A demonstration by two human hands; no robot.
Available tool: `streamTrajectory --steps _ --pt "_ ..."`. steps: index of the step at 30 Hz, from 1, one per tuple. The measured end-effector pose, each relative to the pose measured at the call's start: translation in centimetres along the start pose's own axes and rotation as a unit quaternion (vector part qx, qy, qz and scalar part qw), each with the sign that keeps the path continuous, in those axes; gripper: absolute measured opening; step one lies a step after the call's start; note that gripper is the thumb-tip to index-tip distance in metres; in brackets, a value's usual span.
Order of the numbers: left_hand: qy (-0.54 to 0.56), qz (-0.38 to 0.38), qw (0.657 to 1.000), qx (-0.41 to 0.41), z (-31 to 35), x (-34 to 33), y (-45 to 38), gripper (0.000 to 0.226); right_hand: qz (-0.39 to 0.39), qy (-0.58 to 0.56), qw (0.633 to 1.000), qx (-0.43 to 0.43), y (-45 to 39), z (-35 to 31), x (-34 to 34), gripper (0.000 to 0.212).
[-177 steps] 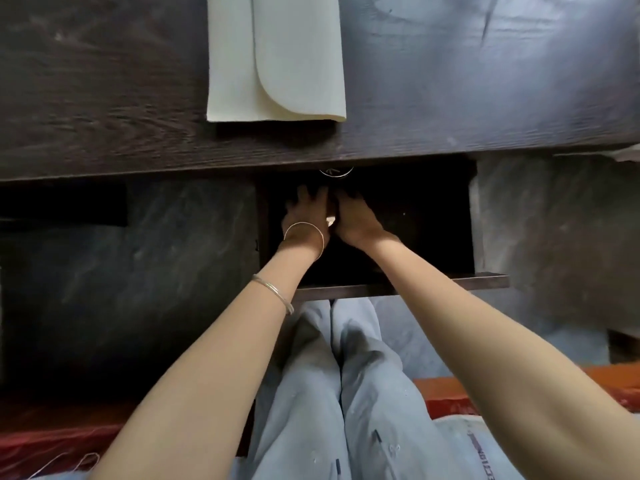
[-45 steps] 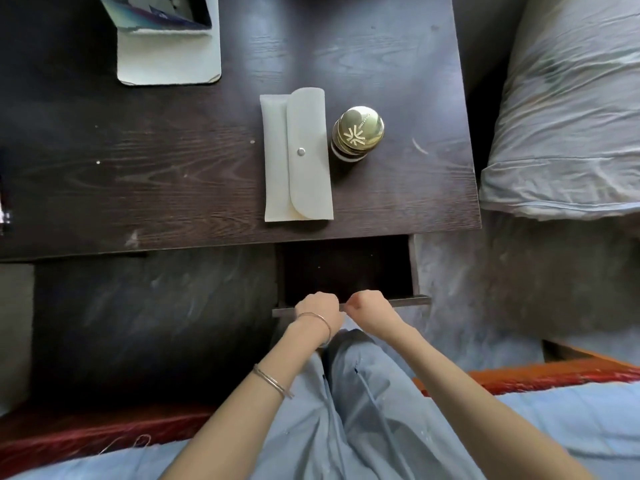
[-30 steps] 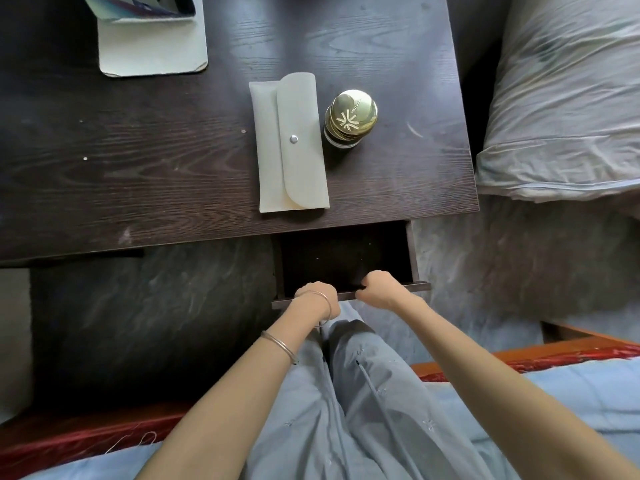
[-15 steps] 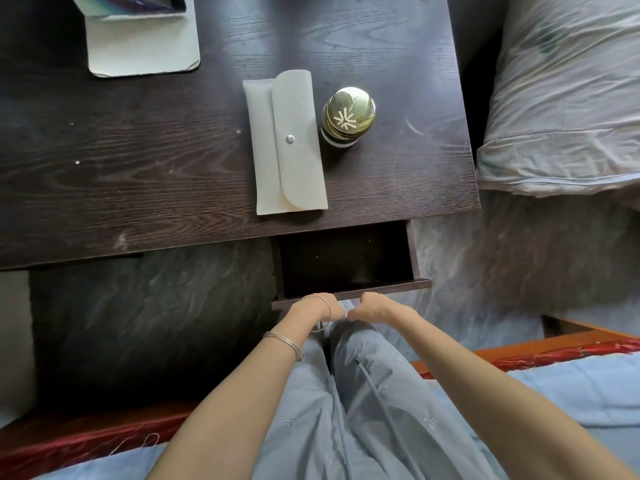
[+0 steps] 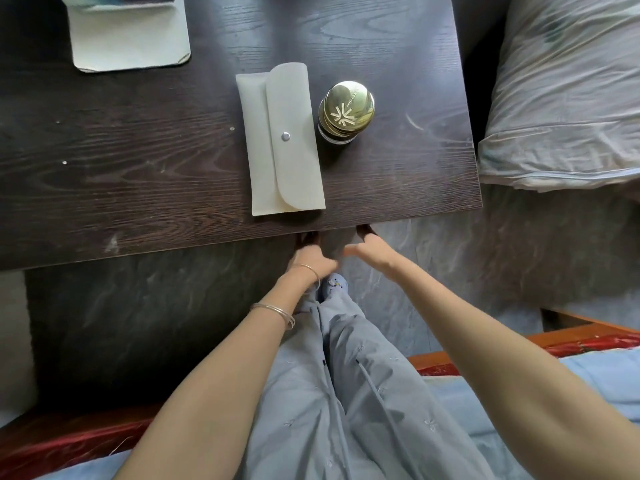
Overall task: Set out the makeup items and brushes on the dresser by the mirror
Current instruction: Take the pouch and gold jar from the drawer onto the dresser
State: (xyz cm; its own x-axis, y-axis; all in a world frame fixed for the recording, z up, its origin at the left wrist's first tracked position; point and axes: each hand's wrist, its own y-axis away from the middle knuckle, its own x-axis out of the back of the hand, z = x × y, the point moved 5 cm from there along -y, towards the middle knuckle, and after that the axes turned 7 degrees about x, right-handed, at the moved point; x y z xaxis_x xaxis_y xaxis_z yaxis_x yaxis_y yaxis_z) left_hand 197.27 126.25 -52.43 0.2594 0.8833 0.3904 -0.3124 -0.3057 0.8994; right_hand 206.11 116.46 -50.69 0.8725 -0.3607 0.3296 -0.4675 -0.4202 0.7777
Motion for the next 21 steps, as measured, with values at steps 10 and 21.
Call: streamTrajectory --steps 10,21 --pt "-0.026 -0.028 0.999 0.032 0.0 1.9 -1.4 0.052 -0.017 -0.009 1.0 -0.015 -1.4 0.6 0.7 0.055" --pt "0.052 0.027 0.994 -0.087 0.7 2.3 1.7 0.06 0.0 -0.055 0.998 0.033 1.3 -0.2 0.6 0.046"
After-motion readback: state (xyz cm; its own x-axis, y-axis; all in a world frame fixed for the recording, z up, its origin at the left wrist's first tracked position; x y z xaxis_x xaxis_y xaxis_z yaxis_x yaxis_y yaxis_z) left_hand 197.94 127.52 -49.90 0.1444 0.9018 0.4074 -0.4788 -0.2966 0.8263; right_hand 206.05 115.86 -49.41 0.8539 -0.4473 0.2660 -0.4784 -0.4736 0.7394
